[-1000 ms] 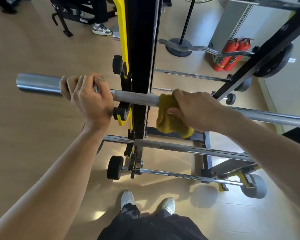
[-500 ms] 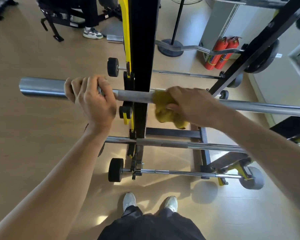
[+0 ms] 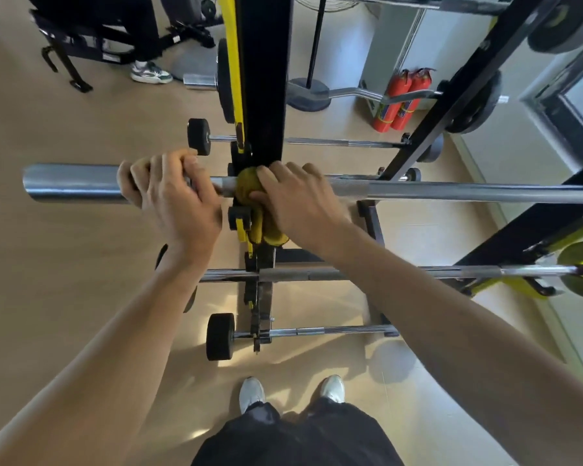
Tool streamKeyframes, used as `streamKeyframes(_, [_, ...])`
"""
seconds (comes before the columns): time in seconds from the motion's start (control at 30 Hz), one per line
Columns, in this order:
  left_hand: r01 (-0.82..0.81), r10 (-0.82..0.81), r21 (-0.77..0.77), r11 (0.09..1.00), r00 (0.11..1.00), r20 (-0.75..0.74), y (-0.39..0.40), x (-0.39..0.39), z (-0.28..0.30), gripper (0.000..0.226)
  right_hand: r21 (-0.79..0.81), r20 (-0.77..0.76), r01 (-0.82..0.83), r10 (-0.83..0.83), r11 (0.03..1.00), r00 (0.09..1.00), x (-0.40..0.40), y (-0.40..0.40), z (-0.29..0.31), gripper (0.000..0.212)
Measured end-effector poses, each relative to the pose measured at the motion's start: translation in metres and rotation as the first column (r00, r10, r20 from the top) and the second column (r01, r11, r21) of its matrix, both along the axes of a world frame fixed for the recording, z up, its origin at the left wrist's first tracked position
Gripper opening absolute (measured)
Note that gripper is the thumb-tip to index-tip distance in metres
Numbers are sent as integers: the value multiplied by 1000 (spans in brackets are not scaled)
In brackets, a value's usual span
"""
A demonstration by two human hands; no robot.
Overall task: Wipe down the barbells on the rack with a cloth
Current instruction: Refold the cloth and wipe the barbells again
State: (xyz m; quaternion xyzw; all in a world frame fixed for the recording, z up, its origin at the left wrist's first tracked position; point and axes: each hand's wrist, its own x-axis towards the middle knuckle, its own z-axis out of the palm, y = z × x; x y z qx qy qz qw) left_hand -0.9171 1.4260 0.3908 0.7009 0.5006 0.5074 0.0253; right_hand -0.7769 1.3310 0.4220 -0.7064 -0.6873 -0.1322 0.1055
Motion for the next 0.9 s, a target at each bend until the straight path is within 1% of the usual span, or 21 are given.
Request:
streamKeyframes(0.03, [15,-17,-53,998,1000,-20,-1,-2,3,34,7,23,-14,14,1000,1000,2,-6,-4,39])
streamKeyframes(0.1, [58,-68,-198,979,997,-44,-4,-7,13,34,-19,35,-44,44,999,998,8,-19,-12,62])
streamKeyframes(0.13, [81,-92,-259,963,995,-32,-6,-7,19,32,4,3,-61,61,998,998,14,-27,-15,67])
streamKeyframes(0.17, [111,-113,-284,952,994,9,-10,-6,25,28,40,-41,-74,76,996,996,21,-36,-19,67])
streamKeyframes(0.2, [153,-138,-256,955,988,75,-18,-3,31,26,86,-80,-81,88,993,993,28,-45,-23,65])
streamKeyframes(0.23, [197,-175,-160,967,974,145,-29,3,39,25,132,-117,-91,106,987,987,35,-54,-28,62])
streamKeyframes(0.27, [241,-232,-23,970,954,188,-43,13,44,23,174,-158,-101,129,980,979,41,-63,-31,58])
streamKeyframes(0.3, [303,-319,109,947,927,197,-58,25,49,19,209,-215,-114,159,971,964,48,-73,-33,52])
streamKeyframes(0.33, [390,-425,198,899,887,180,-73,39,52,15,232,-280,-123,187,965,941,54,-84,-33,44])
streamKeyframes(0.37, [489,-525,224,843,839,142,-85,56,54,11,251,-344,-127,211,960,915,60,-97,-32,36])
streamKeyframes(0.4, [574,-599,198,795,794,103,-97,74,56,9,267,-410,-108,215,958,886,67,-111,-32,33])
streamKeyframes(0.43, [635,-648,138,760,758,73,-108,94,56,10,276,-497,-64,200,959,844,76,-126,-30,35])
streamKeyframes(0.47, [673,-676,64,736,735,49,-119,114,57,12,275,-602,10,164,961,781,86,-141,-27,35])
streamKeyframes(0.53, [703,-705,-52,709,710,-9,-141,158,54,13,215,-796,211,46,953,604,111,-171,-23,19])
streamKeyframes(0.6, [719,-726,-105,687,684,-69,-161,206,51,13,139,-905,388,-41,911,423,145,-200,-19,18])
streamKeyframes(0.63, [722,-733,-130,680,673,-99,-170,229,50,14,119,-927,455,-65,882,369,165,-214,-16,18])
streamKeyframes(0.67, [721,-738,-160,675,664,-121,-180,252,51,16,125,-932,499,-70,858,355,186,-229,-11,18])
streamKeyframes(0.73, [707,-741,-229,669,657,-140,-200,296,54,18,161,-921,542,-72,825,382,227,-261,-1,18])
streamKeyframes(0.8, [676,-738,-310,669,654,-165,-218,336,56,18,242,-897,569,-43,786,441,270,-292,15,24])
streamKeyframes(0.87, [622,-735,-407,669,632,-244,-230,372,56,19,346,-860,590,-5,729,510,313,-316,34,30])
streamKeyframes(0.9, [579,-730,-458,674,616,-295,-234,387,56,24,393,-831,595,-6,701,556,335,-325,43,31])
